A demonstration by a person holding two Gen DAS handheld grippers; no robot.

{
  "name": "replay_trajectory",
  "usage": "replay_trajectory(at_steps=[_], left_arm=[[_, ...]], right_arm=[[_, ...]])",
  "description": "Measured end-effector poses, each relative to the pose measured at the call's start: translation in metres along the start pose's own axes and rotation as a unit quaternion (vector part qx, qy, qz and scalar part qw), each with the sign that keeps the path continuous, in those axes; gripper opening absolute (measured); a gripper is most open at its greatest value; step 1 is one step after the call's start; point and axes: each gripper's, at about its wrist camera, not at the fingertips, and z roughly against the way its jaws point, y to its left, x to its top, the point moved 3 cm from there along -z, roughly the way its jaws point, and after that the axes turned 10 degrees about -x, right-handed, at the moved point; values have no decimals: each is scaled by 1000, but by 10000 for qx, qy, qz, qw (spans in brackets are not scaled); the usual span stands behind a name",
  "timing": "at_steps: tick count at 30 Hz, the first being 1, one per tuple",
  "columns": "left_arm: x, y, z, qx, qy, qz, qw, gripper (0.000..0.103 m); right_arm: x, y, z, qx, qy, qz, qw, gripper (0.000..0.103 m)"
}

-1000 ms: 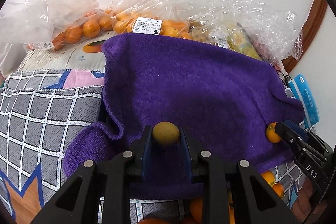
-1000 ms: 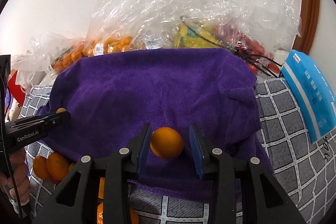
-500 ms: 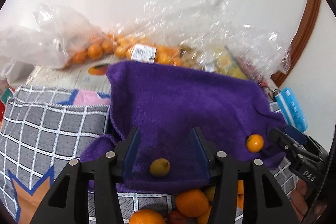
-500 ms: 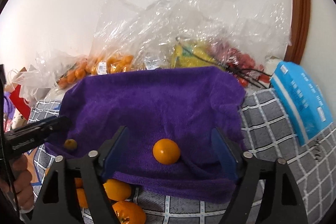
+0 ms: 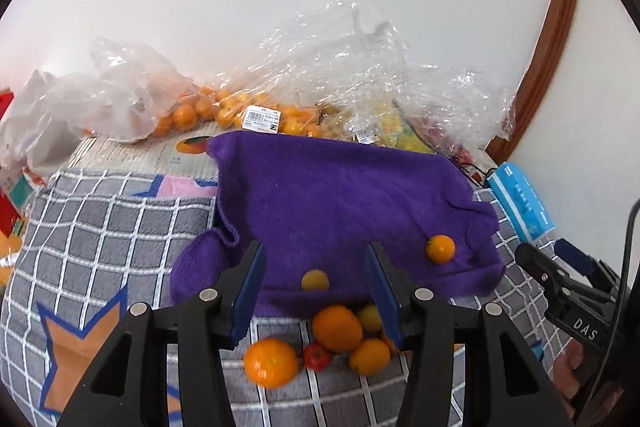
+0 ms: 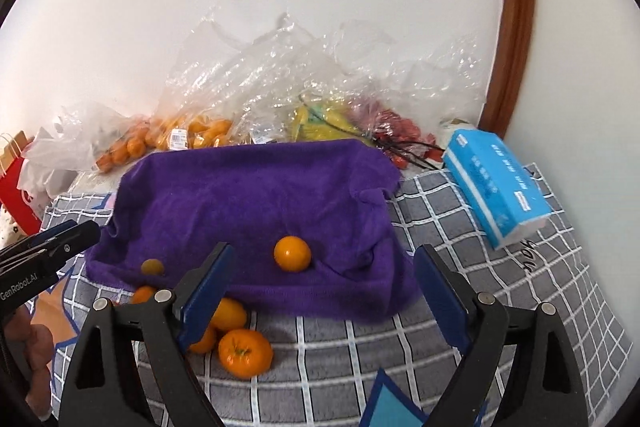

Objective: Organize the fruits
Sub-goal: 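Withdraw both open tools from the towel back toward the fruit row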

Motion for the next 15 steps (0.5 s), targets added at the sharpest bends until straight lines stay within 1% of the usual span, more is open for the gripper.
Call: replay_trajectory(at_steps=[3, 6, 9, 12, 15], left_arm=[[-9, 2, 12, -20, -14, 113, 9999, 49], [-18, 4, 23, -75, 14, 165, 9998, 49], [-29, 3, 33, -162, 58, 126, 9998, 48], [-38, 3, 41, -116, 13, 60, 9999, 49], [-45, 3, 48, -89, -4, -7, 10000, 49]], right_arm=[[-11, -1, 17, 194, -95, -45, 9998, 90], [-19, -1, 27, 296, -203, -5, 9994, 90], [-28, 0, 36, 449, -252, 11, 9987, 90], [-39, -2, 42, 643, -235, -102, 9976, 90], [-48, -2, 46, 491, -210, -158, 9984, 90]])
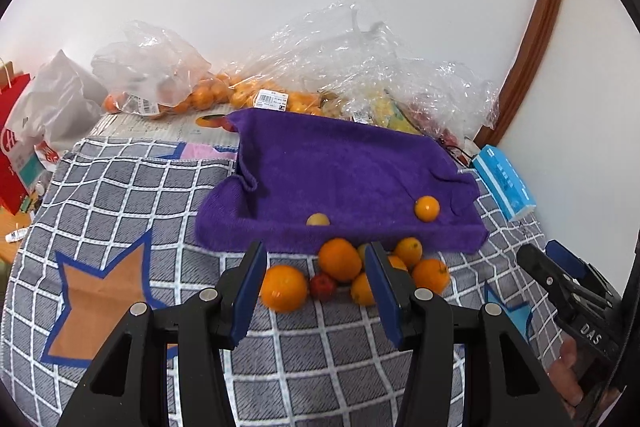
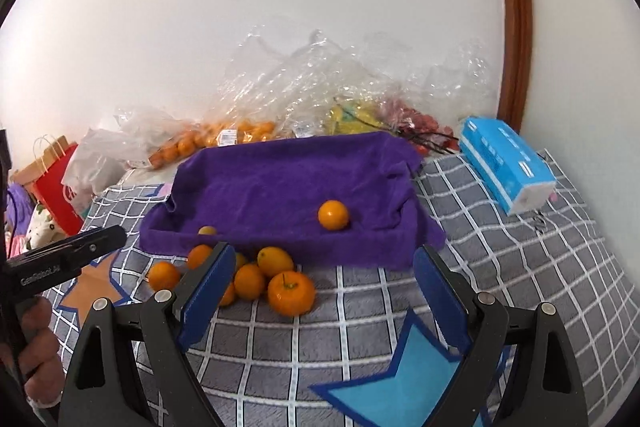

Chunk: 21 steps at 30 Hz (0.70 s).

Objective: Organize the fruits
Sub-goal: 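Withdraw both open tools from the towel back toward the fruit row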

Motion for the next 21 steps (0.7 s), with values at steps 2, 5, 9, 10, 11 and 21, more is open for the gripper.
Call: replay_trajectory(at_steps=[2, 5, 9, 10, 11, 21], left_arm=[[-4, 1, 5, 26, -16, -41, 10000, 49], [-9, 3, 9, 47, 11, -40, 10000, 49], [-15, 9, 11, 87, 74, 25, 9999, 49], [-17, 11, 11, 103, 82, 38, 9999, 49], [-18, 12, 11, 121, 87, 51, 9999, 49], [-27, 23, 3, 221, 101, 132, 9996, 48]], right_arm=[[-4, 0, 1, -14, 48, 15, 10000, 90], [-10, -2, 4, 75, 40, -151, 9998, 90], [-14, -1, 8, 140, -41, -219, 9997, 90], [-15, 0, 9, 169, -58, -224, 9996, 90], [-15, 1, 9, 199, -72, -216, 9995, 90], [-22, 5, -2, 128, 33, -150, 9998, 90]])
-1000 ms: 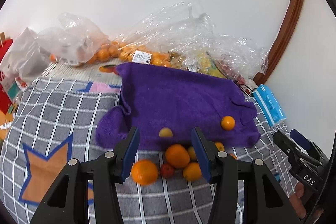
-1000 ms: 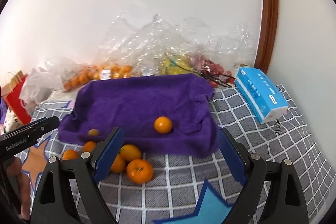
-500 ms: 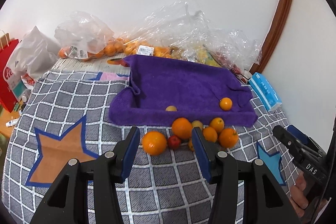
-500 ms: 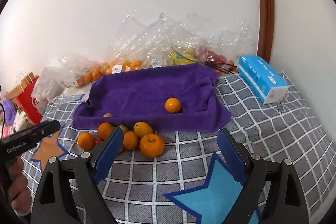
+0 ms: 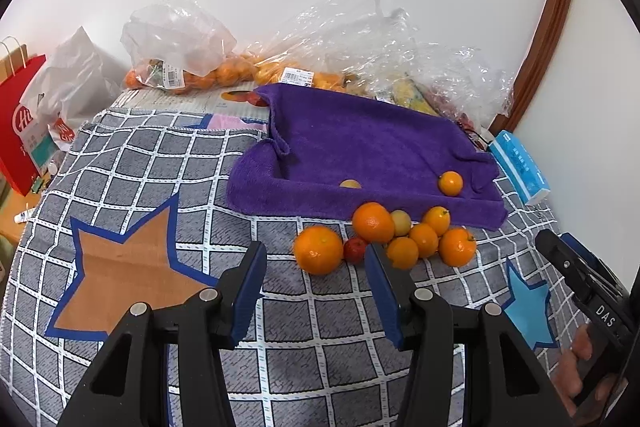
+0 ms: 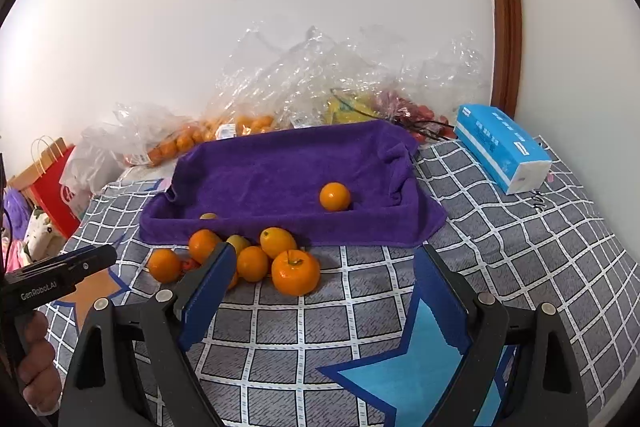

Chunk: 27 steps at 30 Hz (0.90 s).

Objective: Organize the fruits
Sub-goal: 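Withdraw both open tools from the towel back toward the fruit row, then grasp the large orange with the left tool while the right tool grasps the stemmed tangerine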

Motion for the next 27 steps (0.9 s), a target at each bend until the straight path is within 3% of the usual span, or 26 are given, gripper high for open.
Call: replay_trajectory(at_steps=[10, 27], left_arm=[[2, 11, -12, 22, 55, 60, 10000, 49], [1, 24, -28, 38, 197, 90, 9998, 49]], right_arm=[[-3, -2, -19, 85, 250, -50, 9996, 81], [-8, 8, -45, 54, 549, 256, 9981, 76]])
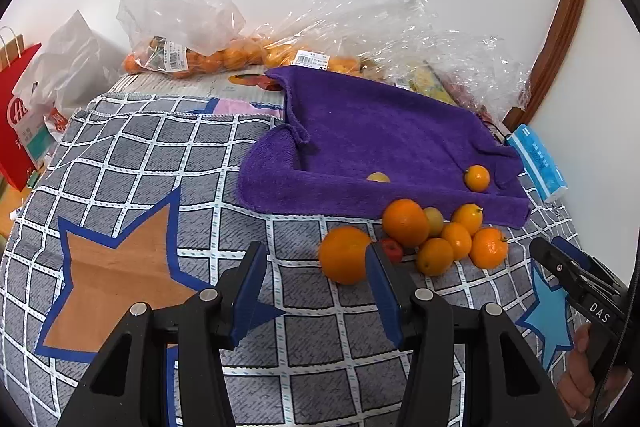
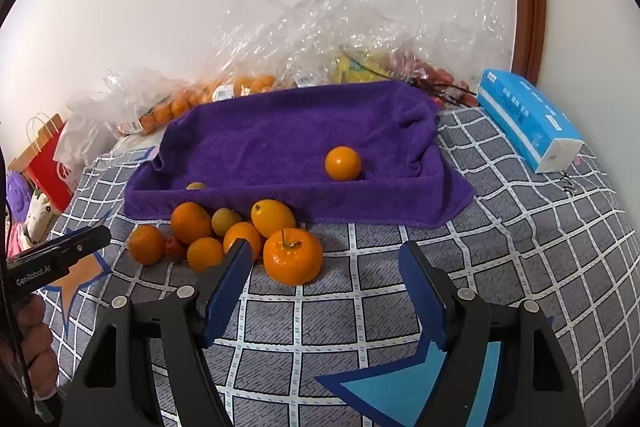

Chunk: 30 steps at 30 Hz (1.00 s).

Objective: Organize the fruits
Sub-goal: 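Grasp the large orange with the left tool while the right tool grasps the stemmed tangerine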

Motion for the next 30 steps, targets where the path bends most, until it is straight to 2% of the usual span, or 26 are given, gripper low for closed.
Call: replay_trajectory(at_steps=[9, 15, 22, 30], left_arm=[[0, 15, -11, -43, 98, 164, 9998, 49], [-2, 19, -15, -124, 140, 216, 9996, 49], [-2, 13, -18, -197, 172, 113, 9996, 49], [-4, -4, -28, -142, 388, -170, 9990, 49]], right_arm=[[-4, 11, -12, 149, 39, 128, 9998, 74], [-6, 26, -26, 157, 134, 405, 9990, 66], [-10, 33, -43, 25, 309, 639, 9975, 58], [-13, 35, -60, -10, 454, 761, 9961, 53]])
